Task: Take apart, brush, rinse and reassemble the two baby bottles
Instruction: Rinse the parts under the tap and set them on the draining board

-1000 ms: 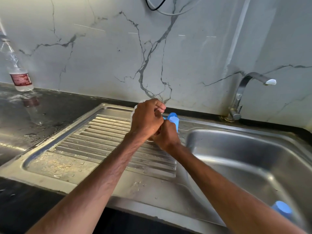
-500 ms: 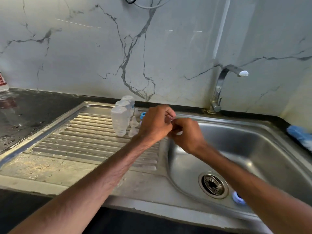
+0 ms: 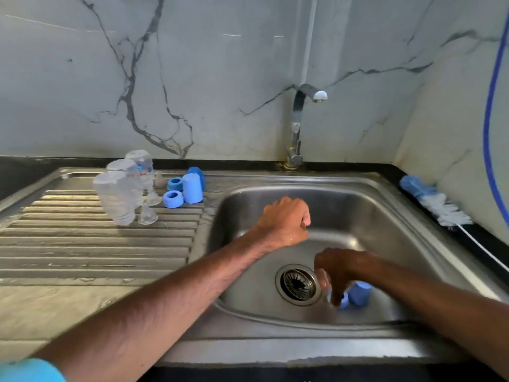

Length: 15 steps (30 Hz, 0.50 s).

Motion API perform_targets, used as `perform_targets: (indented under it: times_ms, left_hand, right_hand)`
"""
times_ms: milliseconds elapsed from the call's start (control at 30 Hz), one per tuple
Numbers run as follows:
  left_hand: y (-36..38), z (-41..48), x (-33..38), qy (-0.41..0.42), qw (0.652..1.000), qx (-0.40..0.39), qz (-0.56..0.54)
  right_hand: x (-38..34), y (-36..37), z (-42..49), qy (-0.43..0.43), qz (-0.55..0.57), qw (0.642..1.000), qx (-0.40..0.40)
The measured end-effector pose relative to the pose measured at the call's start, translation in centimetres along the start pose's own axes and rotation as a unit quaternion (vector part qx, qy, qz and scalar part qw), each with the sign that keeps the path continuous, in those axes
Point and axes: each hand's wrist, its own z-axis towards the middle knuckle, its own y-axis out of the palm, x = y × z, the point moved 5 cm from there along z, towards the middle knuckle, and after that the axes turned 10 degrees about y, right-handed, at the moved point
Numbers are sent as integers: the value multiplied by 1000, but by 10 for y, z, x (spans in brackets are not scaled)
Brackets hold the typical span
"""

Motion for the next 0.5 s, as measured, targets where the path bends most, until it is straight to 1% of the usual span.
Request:
perform_targets:
  times_ms: [67,200,267,300,333,400,467,500]
  left_hand:
    - [8,5,1,9,1000,-8,0]
    - [16,9,-2,15,999,-27,22]
    - [16,11,-5,18,998,-33,41]
    - [13,14,-7,18,998,-31,54]
    - [10,17,-8,17,997,-26,70]
    - [3,28,-12,26,992,-6,124]
    - [-5,44,-15,60,974,23,216]
    - [-11,54,-16,81,959,41,269]
  right_hand:
    - [0,10,7,4,-19,1000,-14]
    - [-2,17,19,9,-13,1000,-19]
    - [-3,11,26,7,11,1000,-17]
    - [0,4,28,7,45,999,-9]
    - [5,-6,32,9,92,996,12]
    - [20,-33,35,11,177,980,89]
    - [35,-60,36,11,247,954,172]
    - [41,-71,36,9,297,932,206]
